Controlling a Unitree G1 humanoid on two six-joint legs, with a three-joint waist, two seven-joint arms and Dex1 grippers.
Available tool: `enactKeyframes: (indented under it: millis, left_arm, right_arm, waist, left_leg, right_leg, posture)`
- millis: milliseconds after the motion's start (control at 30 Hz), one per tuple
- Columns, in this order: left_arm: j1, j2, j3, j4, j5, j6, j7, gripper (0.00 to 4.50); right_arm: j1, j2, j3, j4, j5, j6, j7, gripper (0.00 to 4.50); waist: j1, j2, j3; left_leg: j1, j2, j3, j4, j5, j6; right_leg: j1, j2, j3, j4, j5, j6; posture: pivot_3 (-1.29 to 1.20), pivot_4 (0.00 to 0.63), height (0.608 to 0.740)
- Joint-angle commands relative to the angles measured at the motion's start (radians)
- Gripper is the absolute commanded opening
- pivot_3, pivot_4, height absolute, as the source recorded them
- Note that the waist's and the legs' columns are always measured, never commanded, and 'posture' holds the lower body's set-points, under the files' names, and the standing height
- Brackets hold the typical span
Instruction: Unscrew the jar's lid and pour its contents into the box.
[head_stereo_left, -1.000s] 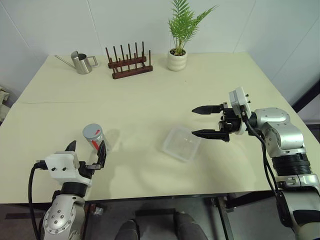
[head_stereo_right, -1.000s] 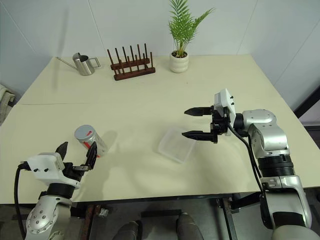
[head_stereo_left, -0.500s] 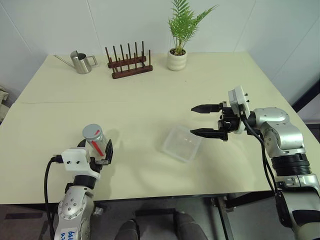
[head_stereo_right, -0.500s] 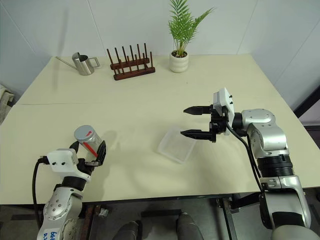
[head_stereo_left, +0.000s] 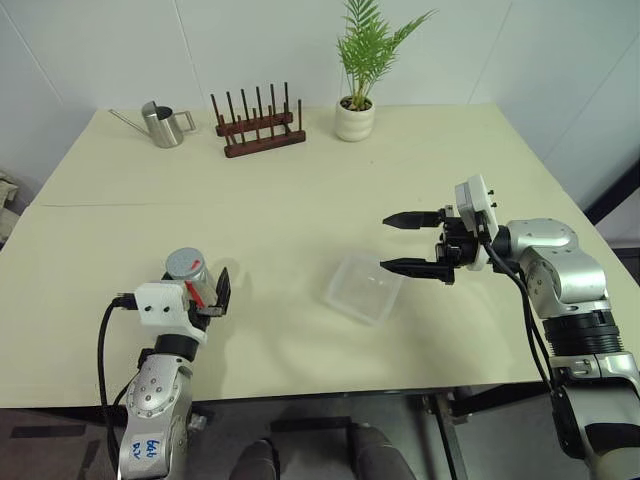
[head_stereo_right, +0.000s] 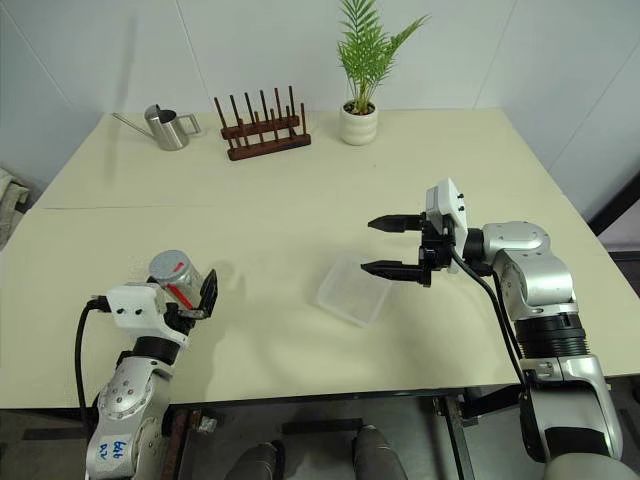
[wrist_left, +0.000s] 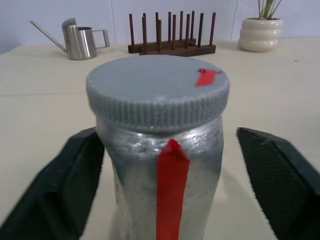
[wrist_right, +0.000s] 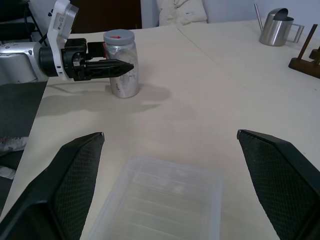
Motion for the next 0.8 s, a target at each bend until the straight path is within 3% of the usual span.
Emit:
enactKeyframes:
  millis: [33, 133, 367, 667, 800]
  left_arm:
    - [-0.001, 0.001, -0.002, -0.005, 0.015, -0.027, 0.005, 2.92]
    - [-0.005, 0.006, 0.003, 0.001, 0.017, -0.046, 0.003, 1.95]
    - [-0.014, 0.042, 0.020, 0.001, -0.036, -0.052, -0.062, 1.93]
    - [-0.162, 0.214, -0.001, 0.033, -0.364, 0.101, -0.442, 1.93]
    - [-0.269, 0.303, -0.029, 0.111, -0.415, 0.168, -0.581, 1.93]
  right_arm:
    - [-0.009, -0.008, -0.037, -0.037, 0.018, 0.003, -0.008, 4.50]
    - [-0.011, -0.009, -0.037, -0.037, 0.017, 0.003, -0.010, 4.50]
    - [-0.015, 0.010, -0.038, -0.086, 0.016, 0.016, -0.071, 4.50]
    - [0.030, 0.138, -0.066, -0.356, 0.061, 0.195, -0.404, 4.50]
    - [0.082, 0.207, -0.068, -0.534, 0.097, 0.313, -0.597, 4.50]
  waist:
    - [-0.001, 0.000, 0.000]
    - [-0.001, 0.000, 0.000]
    - [-0.001, 0.000, 0.000]
    - [0.000, 0.000, 0.000]
    - [0.001, 0.000, 0.000]
  left_leg:
    - [0.000, 0.000, 0.000, 0.000, 0.000, 0.000]
    - [0.000, 0.000, 0.000, 0.000, 0.000, 0.000]
    - [0.000, 0.000, 0.000, -0.001, 0.000, 0.000]
    - [-0.001, 0.000, 0.000, -0.001, 0.000, 0.000]
    - [-0.002, 0.001, -0.001, -0.004, -0.001, 0.000]
  right_leg:
    - [0.000, 0.000, 0.000, 0.000, 0.000, 0.000]
    - [0.000, 0.000, 0.000, 0.000, 0.000, 0.000]
    - [0.000, 0.000, 0.000, -0.001, 0.000, 0.000]
    - [-0.001, 0.000, 0.000, -0.002, -0.001, -0.002]
    - [-0.003, 0.000, -0.001, -0.001, 0.004, 0.007]
  posture:
    - [0.00, 0.150, 0.740]
    - [0.00, 0.150, 0.740]
    - [0.00, 0.150, 0.740]
    - [0.00, 0.150, 0.740]
    - [0.00, 0.150, 0.740]
